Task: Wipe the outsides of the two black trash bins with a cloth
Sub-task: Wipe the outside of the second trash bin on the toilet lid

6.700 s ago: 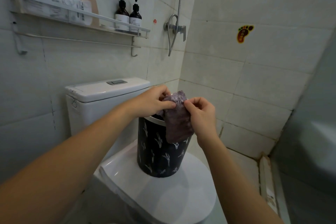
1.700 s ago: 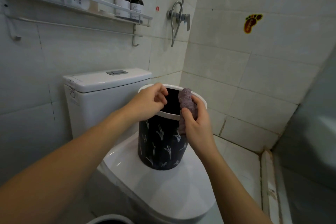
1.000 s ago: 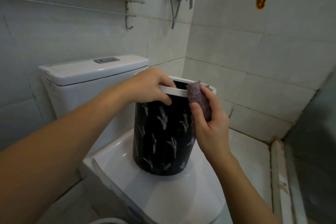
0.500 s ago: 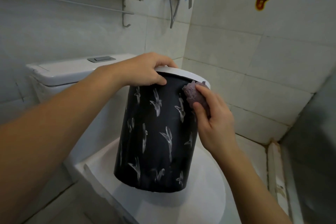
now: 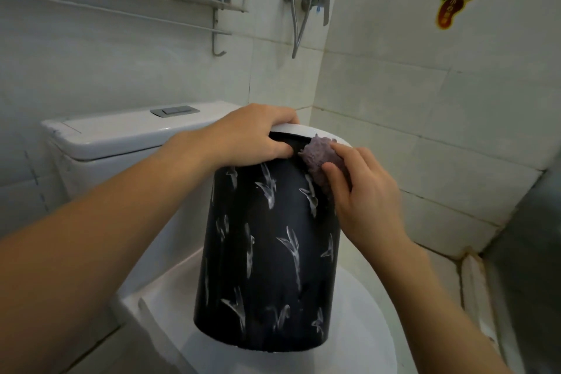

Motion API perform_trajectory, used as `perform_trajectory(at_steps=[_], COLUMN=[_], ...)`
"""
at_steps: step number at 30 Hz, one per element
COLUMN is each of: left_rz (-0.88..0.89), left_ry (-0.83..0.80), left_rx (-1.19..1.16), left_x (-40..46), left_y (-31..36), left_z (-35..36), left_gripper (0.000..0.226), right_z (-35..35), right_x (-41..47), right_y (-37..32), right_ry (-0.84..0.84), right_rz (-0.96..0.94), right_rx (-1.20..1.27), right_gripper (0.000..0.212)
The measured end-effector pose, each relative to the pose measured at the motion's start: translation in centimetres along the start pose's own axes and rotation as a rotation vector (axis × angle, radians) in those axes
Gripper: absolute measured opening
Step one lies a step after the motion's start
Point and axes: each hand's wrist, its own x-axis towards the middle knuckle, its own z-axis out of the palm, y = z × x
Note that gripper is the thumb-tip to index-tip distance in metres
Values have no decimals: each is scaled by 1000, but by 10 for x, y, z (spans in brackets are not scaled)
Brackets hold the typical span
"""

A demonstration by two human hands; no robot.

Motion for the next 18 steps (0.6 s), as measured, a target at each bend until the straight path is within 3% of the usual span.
perform_trajectory(at_steps=[3, 6, 11, 18], left_rz=[-8, -13, -48, -53], left_ry=[-27, -16, -6, -7], left_rx=[-9, -17, -64, -75], left_x=[-1, -3, -6, -10], left_y=[-1, 1, 0, 5], left_z=[0, 0, -1, 0], left_gripper=[36, 53, 51, 52], right_z=[4, 8, 17, 17], right_x=[-1, -1, -2, -10], right_y=[0, -2, 0, -9], right_ry=[40, 113, 172, 174], right_rz=[67, 20, 63, 154], right_rx=[110, 105, 159, 180], right_gripper=[34, 31, 20, 26])
